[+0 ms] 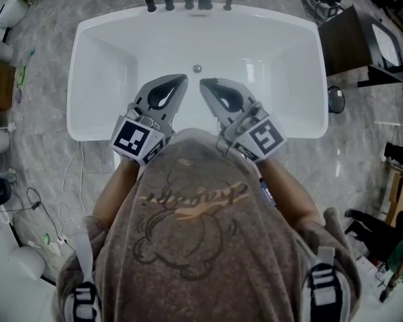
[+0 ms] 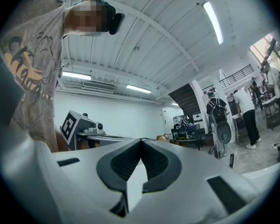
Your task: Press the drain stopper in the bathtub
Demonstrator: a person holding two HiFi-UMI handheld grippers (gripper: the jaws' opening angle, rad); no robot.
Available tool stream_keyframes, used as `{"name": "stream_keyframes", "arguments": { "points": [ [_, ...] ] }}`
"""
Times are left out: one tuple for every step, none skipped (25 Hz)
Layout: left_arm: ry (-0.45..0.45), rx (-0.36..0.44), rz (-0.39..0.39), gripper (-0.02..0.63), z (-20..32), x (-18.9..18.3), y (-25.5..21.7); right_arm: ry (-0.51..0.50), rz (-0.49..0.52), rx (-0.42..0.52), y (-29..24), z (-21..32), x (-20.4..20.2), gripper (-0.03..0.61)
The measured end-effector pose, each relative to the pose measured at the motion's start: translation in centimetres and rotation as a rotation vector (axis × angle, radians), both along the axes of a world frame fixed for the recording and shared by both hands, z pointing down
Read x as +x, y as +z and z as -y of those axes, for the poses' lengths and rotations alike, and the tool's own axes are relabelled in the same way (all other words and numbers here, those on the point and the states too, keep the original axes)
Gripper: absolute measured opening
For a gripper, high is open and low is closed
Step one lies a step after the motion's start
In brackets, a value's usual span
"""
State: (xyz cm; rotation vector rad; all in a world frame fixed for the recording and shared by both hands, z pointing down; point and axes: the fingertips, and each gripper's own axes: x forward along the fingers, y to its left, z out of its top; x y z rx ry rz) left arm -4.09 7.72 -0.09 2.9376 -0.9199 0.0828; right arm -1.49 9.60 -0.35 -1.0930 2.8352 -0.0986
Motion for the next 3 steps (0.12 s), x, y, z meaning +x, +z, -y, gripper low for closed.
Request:
{"name": "stream_keyframes", "arguments": {
  "points": [
    [0.000, 0.001, -0.001, 0.000, 0.06, 0.04, -0.03, -0.008, -0.003, 0.000, 0.00, 0.04, -0.06, -0.003],
    [-0.002, 0.003, -0.002, 0.000, 0.16, 0.06, -0.08, -0.018, -0.007, 0.001, -0.02, 0.11, -0.13, -0.003],
    [-0.004, 0.004, -0.003, 0.000, 0.27, 0.08, -0.14, -0.028, -0.012, 0.002, -0.04, 0.19, -0.21, -0.003]
  ]
}}
